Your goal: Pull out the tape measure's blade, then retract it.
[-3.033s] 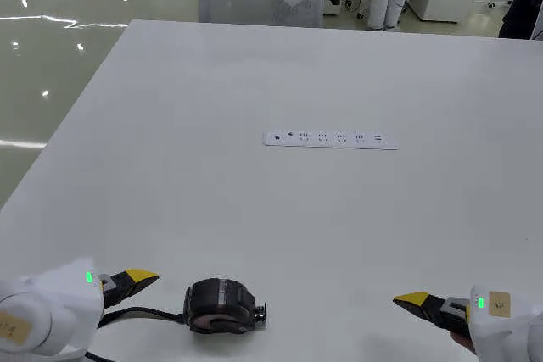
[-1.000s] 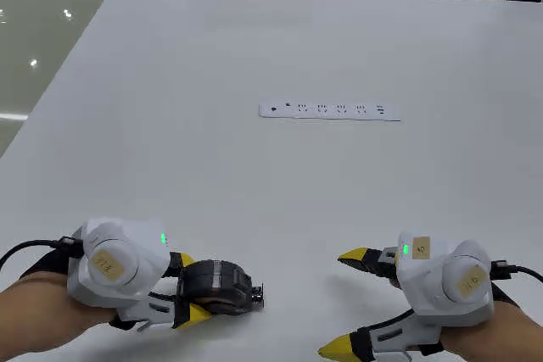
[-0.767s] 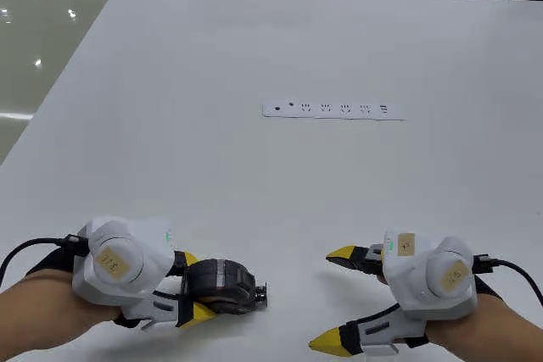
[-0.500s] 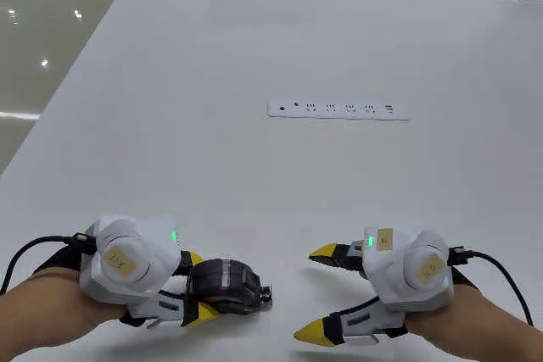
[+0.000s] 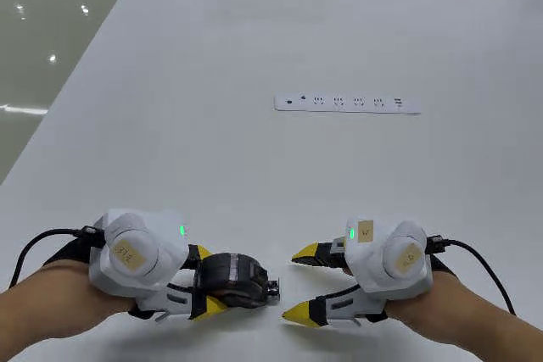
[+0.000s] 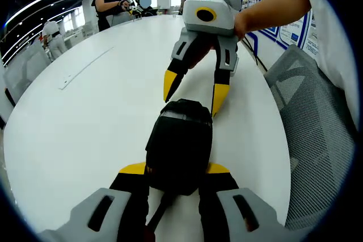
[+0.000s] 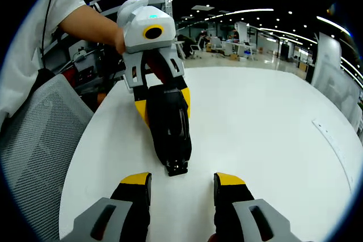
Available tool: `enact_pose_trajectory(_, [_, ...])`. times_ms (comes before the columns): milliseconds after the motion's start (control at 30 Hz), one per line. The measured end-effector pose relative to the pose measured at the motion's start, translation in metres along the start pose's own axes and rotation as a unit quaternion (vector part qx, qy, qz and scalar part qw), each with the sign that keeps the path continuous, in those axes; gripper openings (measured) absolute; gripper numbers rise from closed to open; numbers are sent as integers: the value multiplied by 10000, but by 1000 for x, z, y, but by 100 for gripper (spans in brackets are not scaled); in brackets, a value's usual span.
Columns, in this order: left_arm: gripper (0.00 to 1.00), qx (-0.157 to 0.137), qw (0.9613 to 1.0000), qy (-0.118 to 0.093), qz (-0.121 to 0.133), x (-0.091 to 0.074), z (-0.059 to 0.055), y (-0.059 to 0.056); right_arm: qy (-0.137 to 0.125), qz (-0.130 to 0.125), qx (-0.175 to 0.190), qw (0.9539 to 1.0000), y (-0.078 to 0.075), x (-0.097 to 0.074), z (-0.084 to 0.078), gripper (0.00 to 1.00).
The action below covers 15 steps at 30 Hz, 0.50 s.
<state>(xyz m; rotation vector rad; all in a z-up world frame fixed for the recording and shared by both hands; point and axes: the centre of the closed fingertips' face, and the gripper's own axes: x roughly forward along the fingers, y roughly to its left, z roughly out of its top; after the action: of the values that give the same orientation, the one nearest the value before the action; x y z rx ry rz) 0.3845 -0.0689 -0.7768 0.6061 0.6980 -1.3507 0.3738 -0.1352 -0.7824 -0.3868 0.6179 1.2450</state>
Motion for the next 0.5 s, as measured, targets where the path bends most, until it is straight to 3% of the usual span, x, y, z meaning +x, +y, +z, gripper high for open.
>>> enact_pose_trajectory(500, [29, 4, 10000, -9, -10, 0, 1, -1, 4, 210, -43, 9998, 6, 17, 3, 28])
